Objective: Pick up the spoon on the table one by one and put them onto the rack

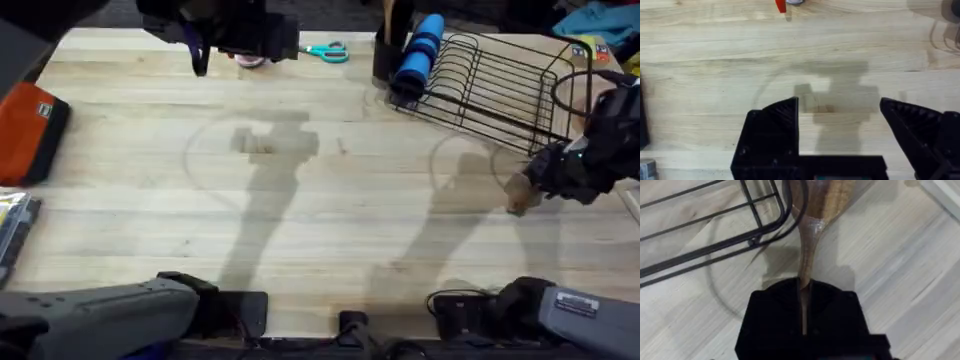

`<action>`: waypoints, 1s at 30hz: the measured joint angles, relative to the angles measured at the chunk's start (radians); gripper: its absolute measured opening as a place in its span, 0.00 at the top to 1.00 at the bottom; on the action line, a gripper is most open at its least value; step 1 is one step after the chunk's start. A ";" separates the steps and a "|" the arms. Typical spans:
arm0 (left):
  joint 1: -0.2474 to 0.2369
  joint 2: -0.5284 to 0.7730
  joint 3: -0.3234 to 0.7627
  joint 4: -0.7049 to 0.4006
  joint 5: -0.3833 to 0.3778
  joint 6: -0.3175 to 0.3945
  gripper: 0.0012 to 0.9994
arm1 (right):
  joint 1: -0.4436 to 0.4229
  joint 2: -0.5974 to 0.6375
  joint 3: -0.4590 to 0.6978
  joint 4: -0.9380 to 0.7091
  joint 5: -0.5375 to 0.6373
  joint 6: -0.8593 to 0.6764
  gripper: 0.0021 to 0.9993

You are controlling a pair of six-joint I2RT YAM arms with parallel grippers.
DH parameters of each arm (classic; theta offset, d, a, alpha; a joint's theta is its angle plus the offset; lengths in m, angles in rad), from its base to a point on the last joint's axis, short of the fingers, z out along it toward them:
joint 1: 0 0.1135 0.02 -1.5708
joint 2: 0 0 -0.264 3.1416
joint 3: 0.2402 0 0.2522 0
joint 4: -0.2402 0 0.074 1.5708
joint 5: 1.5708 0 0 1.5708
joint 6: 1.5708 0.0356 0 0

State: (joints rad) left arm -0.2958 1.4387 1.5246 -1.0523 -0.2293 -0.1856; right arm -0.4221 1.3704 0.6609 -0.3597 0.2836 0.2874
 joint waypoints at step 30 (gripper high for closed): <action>0.000 0.000 0.000 0.000 0.000 0.000 0.01 | 0.000 -0.442 -0.032 -0.106 -0.003 0.000 0.97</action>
State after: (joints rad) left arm -0.2958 1.4387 1.5246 -1.0523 -0.2291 -0.1856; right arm -0.4221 0.9282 0.6289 -0.4654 0.2801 0.2871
